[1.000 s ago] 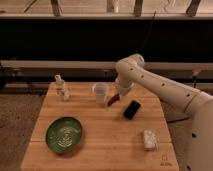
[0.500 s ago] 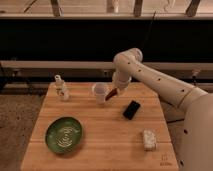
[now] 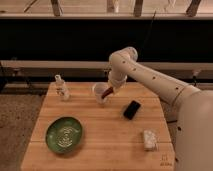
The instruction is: Place the pepper in the ceramic cup
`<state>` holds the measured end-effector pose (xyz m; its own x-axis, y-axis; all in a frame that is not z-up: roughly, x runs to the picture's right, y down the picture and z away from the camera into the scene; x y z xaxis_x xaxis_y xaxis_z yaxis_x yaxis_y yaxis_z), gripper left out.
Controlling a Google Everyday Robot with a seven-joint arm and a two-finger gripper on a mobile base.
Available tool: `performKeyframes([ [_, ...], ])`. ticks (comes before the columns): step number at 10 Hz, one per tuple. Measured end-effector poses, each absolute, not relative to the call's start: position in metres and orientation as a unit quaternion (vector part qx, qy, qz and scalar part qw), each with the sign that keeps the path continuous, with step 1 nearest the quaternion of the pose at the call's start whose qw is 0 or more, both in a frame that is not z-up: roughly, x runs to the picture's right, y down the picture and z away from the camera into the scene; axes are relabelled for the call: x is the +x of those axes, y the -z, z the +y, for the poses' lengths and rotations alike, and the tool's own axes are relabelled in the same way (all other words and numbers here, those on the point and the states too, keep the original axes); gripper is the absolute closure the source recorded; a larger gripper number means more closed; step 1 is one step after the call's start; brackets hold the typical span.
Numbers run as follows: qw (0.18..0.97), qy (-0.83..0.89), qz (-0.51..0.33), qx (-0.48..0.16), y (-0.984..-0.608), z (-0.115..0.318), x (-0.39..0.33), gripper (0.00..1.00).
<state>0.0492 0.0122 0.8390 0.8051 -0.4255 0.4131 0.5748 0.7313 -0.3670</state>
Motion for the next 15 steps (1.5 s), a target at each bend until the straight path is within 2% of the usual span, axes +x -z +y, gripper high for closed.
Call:
performKeyframes([
  [3,0.917,0.274,-0.158,-0.242,-0.839,0.009,0.036,0.78],
  [4,0.916,0.281,-0.159,-0.239,-0.838,0.007,0.039,0.8],
  [5,0.913,0.291,-0.166,-0.234,-0.835,0.001,0.033,0.9],
  [7,0.907,0.308,-0.178,-0.224,-0.831,-0.012,0.012,1.0],
  [15,0.899,0.334,-0.196,-0.205,-0.844,-0.034,-0.021,1.0],
])
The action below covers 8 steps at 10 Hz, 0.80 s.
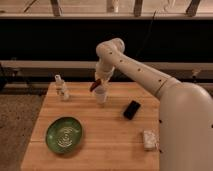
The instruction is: Place the pepper in the ceramic cup
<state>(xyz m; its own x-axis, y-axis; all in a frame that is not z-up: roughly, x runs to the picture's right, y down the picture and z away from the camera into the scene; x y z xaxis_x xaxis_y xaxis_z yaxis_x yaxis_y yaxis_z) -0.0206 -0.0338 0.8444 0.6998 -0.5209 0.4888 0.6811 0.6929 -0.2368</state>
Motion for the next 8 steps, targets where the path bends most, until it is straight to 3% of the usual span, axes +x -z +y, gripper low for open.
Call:
performKeyframes([
  [4,0.898,0.336,-0.197,-0.203,-0.8559,-0.0294,-0.0185,0.98],
  [8,0.9,0.334,-0.196,-0.202,-0.8539,-0.0302,-0.0184,0.6],
])
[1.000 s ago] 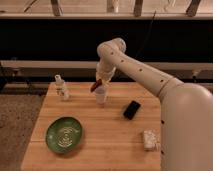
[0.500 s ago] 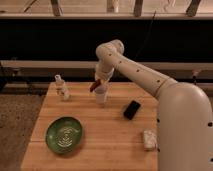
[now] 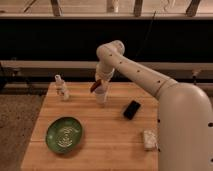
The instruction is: Place the pepper in the ceramic cup
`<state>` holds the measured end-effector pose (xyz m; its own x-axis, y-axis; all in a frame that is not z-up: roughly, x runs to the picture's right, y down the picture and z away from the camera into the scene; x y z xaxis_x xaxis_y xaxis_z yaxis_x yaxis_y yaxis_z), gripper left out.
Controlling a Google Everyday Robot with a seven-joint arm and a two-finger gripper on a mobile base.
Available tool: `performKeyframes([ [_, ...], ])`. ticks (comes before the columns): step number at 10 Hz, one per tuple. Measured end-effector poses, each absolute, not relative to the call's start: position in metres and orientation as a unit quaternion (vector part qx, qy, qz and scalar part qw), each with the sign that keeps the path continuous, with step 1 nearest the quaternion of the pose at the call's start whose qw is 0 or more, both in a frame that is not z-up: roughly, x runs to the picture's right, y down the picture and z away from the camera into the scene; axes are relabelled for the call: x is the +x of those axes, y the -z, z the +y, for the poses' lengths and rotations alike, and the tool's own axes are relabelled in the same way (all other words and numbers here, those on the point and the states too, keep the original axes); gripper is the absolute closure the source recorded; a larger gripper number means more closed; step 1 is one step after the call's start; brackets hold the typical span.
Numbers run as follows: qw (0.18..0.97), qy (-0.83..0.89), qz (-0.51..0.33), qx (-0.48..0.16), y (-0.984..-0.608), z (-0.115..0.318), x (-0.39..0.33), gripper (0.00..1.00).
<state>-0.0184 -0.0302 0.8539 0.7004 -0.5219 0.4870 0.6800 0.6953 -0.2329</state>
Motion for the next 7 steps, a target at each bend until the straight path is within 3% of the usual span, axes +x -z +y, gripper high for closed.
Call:
performKeyframes([
  [4,0.9,0.334,-0.195,-0.201,-0.8561,-0.0289,-0.0163,0.23],
  [7,0.901,0.333,-0.195,-0.199,-0.858,-0.0278,-0.0146,0.2],
])
